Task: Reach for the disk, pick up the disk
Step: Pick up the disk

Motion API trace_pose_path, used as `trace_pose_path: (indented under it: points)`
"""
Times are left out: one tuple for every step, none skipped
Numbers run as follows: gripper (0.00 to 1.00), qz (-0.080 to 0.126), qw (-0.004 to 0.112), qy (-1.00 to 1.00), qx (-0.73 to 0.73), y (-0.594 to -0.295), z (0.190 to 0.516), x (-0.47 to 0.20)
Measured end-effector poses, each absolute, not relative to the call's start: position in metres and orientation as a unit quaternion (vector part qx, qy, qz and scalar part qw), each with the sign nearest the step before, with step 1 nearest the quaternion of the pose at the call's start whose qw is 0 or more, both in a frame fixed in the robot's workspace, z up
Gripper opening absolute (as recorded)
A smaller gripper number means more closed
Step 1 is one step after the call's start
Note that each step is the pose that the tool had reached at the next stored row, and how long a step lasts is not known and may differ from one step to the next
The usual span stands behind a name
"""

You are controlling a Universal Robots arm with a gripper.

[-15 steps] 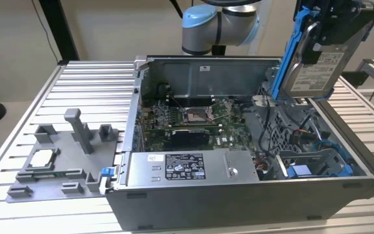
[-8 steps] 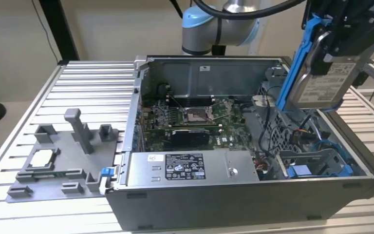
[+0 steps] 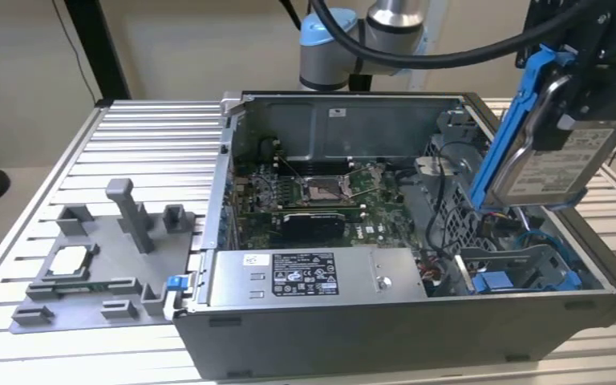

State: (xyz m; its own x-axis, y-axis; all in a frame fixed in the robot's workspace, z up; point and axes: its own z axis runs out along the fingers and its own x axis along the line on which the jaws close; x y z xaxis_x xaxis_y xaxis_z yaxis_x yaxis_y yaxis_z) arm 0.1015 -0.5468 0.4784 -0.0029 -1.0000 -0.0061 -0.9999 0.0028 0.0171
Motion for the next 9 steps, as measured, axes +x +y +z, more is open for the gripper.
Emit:
trace_pose_path:
  points:
    - [0.0,-0.008,0.004,-0.708,0.706,-0.551,0.478,0.102]
    - [0.0,-0.008,0.004,-0.708,0.706,-0.555,0.478,0.101]
    - [0.0,-0.009,0.004,-0.708,0.706,-0.559,0.477,0.101]
    - [0.0,-0.009,0.004,-0.708,0.706,-0.563,0.477,0.101]
    - [0.0,-0.009,0.004,-0.708,0.706,-0.566,0.476,0.101]
    - [0.0,-0.009,0.004,-0.709,0.705,-0.568,0.476,0.102]
    - [0.0,-0.009,0.004,-0.709,0.705,-0.569,0.475,0.102]
    - [0.0,-0.009,0.004,-0.71,0.704,-0.57,0.475,0.102]
    - [0.0,-0.009,0.004,-0.71,0.704,-0.571,0.475,0.102]
